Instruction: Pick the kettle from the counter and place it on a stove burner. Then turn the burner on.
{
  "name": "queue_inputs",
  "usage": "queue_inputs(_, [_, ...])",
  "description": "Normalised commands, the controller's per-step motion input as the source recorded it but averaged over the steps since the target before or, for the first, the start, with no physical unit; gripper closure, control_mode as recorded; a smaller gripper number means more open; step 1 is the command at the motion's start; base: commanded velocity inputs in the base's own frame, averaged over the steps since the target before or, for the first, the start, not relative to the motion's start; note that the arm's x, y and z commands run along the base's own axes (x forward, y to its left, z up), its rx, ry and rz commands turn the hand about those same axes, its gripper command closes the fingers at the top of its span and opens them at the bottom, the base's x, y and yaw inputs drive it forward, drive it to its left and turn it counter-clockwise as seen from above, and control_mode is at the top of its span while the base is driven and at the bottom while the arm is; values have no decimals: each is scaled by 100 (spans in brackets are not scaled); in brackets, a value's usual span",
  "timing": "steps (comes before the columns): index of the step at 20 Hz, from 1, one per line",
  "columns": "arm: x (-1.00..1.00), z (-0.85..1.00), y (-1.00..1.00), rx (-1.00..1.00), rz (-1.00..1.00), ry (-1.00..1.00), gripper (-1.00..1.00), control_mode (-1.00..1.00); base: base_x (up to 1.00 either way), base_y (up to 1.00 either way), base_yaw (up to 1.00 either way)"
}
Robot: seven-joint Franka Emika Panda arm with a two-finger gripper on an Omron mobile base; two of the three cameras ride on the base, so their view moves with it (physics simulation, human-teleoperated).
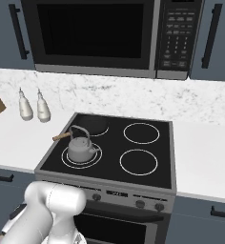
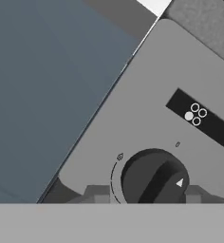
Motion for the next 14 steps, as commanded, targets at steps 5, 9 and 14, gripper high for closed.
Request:
queue_inputs(5, [0,2,-26,-17,27,28,100,-100,0,0,0])
queue_inputs(9, [2,17,-32,-16,30,21,100,-100,0,0,0])
queue_inputs(14, [5,38,-31,-17,34,15,100,-100,0,0,0])
